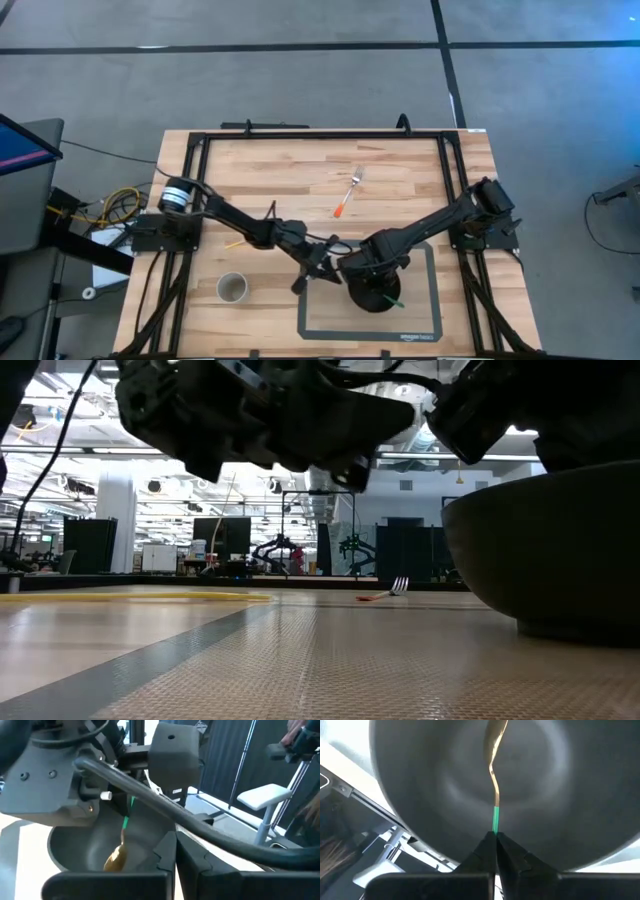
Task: Pick & Place Utensil
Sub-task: Put the green spoon into the black bowl, then put the orange fork into the black bowl
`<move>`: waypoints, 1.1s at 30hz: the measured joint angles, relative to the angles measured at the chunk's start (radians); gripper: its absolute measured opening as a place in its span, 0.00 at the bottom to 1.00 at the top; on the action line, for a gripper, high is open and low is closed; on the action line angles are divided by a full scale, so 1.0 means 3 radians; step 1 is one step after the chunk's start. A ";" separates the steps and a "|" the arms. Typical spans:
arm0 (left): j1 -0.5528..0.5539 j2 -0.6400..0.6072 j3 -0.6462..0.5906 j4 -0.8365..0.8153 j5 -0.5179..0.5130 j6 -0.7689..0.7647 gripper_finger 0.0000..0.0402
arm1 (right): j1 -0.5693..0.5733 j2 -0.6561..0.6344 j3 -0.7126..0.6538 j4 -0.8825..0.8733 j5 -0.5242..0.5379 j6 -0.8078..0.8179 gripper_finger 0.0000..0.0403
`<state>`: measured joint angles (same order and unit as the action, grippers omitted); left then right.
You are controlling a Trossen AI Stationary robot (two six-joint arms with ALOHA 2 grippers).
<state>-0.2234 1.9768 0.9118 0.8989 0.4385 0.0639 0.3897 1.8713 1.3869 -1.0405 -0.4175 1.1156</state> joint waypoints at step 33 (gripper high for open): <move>0.0153 0.0023 0.0018 -0.0028 0.0001 -0.0116 0.03 | -0.0024 -0.0023 0.0047 -0.0027 0.0091 -0.0174 0.14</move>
<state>-0.1775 1.9839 0.9173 0.8906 0.4388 0.0291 0.3824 1.8645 1.4008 -1.0485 -0.3902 1.0634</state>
